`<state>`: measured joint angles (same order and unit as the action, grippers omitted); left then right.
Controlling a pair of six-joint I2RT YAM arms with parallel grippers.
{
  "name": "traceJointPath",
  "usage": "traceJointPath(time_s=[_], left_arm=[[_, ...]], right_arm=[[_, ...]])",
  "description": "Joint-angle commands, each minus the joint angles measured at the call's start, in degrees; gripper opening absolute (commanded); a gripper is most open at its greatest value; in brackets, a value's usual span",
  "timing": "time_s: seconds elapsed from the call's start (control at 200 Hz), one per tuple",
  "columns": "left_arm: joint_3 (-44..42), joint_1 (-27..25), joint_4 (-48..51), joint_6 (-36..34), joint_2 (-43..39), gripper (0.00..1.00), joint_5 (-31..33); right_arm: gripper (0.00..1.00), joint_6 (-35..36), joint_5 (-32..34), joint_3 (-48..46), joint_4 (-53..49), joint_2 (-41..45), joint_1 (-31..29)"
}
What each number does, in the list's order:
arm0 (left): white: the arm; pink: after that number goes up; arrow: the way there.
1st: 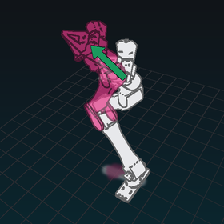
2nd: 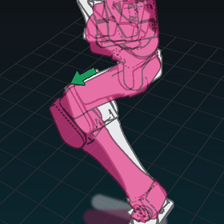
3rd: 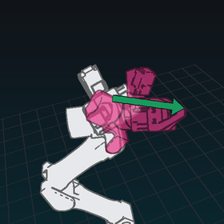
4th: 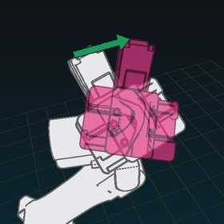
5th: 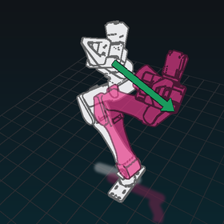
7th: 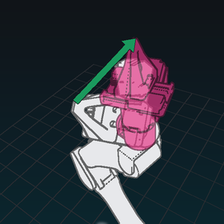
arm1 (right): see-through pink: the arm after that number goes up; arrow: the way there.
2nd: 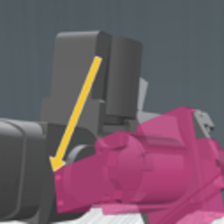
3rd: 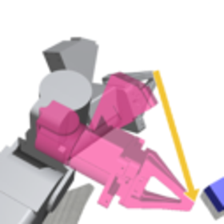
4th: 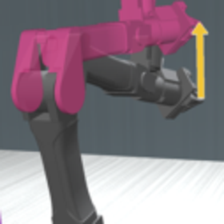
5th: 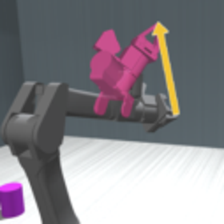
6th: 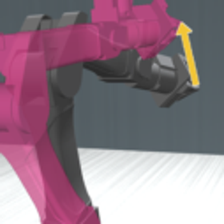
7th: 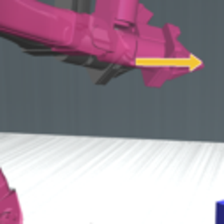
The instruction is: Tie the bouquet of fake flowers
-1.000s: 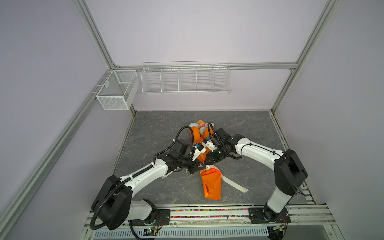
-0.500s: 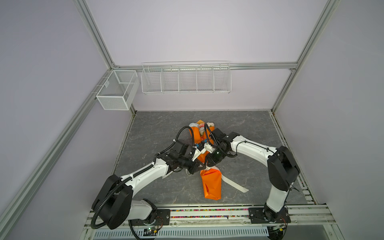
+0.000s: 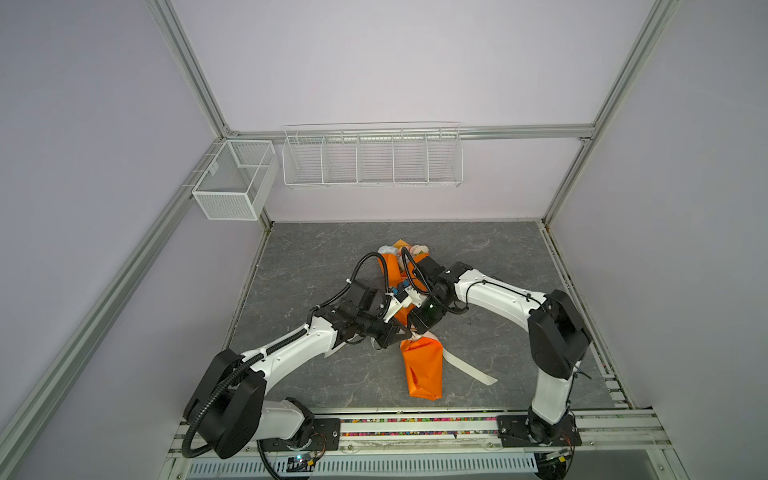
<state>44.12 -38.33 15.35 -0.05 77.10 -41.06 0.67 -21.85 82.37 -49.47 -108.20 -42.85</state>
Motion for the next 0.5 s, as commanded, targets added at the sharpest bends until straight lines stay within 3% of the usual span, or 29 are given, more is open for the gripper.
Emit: traceJointPath(time_s=[0.0,0.17,0.445,0.495], left_arm=[[-0.2,-0.3,0.5,-0.7,0.2,0.00,-1.0],[-0.5,-0.3,0.7,-0.7,0.1,0.00,-0.9],[-0.3,-0.3,1.0,-0.7,0.0,0.00,-0.8],[-0.4,-0.3,1.0,-0.7,-0.1,0.00,-0.7]], right_arm=[[0.46,3.2,2.2,1.1,-3.6,-1.9,-0.7],[0.42,4.1,2.2,1.7,-4.4,-1.9,-1.3],[0.15,2.8,1.5,2.2,-2.7,0.0,-0.9],[0.14,2.5,1.3,2.2,-2.6,0.4,-0.8]])
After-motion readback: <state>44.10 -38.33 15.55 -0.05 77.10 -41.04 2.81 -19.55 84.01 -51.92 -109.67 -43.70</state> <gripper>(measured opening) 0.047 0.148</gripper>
